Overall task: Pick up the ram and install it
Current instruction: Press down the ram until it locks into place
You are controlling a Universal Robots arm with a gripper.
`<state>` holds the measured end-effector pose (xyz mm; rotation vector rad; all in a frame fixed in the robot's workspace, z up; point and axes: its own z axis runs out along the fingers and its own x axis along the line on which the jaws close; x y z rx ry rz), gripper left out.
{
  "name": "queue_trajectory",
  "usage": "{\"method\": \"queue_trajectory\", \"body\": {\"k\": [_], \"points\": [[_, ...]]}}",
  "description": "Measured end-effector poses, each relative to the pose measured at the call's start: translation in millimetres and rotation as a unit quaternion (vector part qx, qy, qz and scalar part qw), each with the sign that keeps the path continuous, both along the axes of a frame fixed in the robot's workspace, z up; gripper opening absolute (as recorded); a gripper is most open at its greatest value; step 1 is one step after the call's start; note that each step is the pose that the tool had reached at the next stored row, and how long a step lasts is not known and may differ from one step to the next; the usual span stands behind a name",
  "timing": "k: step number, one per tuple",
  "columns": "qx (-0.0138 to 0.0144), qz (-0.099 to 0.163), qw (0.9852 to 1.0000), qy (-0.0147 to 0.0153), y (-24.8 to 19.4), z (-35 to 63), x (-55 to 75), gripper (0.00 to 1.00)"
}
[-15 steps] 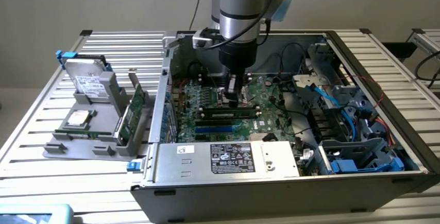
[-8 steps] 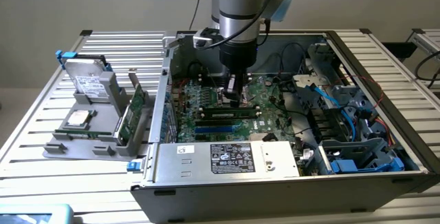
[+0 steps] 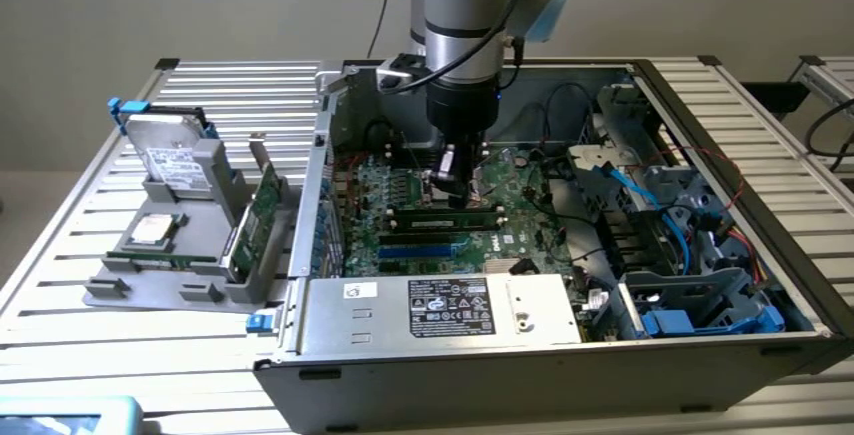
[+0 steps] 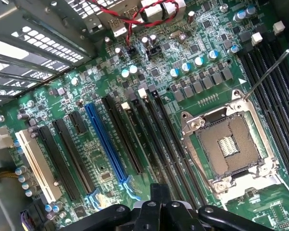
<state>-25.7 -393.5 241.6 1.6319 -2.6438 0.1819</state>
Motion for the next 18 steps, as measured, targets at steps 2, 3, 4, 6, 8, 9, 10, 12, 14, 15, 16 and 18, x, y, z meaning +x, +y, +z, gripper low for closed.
{"method": "queue_trajectory", "body": {"k": [2, 3, 4, 6, 8, 9, 10, 12, 14, 15, 16, 18], "points": [[0.0001, -0.012, 0.9999, -0.0004, 0.0, 0.0, 0.0, 0.11], [0.0000, -0.018, 0.9998, -0.0005, 0.0, 0.0, 0.0, 0.11], [0.0000, -0.024, 0.9997, -0.0006, 0.0, 0.0, 0.0, 0.11], [0.0001, -0.036, 0.9993, -0.0008, 0.0, 0.0, 0.0, 0.11], [0.0001, -0.049, 0.9988, -0.0009, 0.0, 0.0, 0.0, 0.11], [0.0001, -0.055, 0.9985, -0.0009, 0.0, 0.0, 0.0, 0.11], [0.0001, -0.062, 0.9981, -0.0010, 0.0, 0.0, 0.0, 0.11], [0.0001, -0.074, 0.9972, -0.0011, 0.0, 0.0, 0.0, 0.11], [0.0001, -0.087, 0.9962, -0.0012, 0.0, 0.0, 0.0, 0.11], [0.0001, -0.094, 0.9956, -0.0013, 0.0, 0.0, 0.0, 0.11], [0.0001, -0.100, 0.9950, -0.0014, 0.0, 0.0, 0.0, 0.11], [0.0001, -0.113, 0.9936, -0.0016, 0.0, 0.0, 0.0, 0.11]]}}
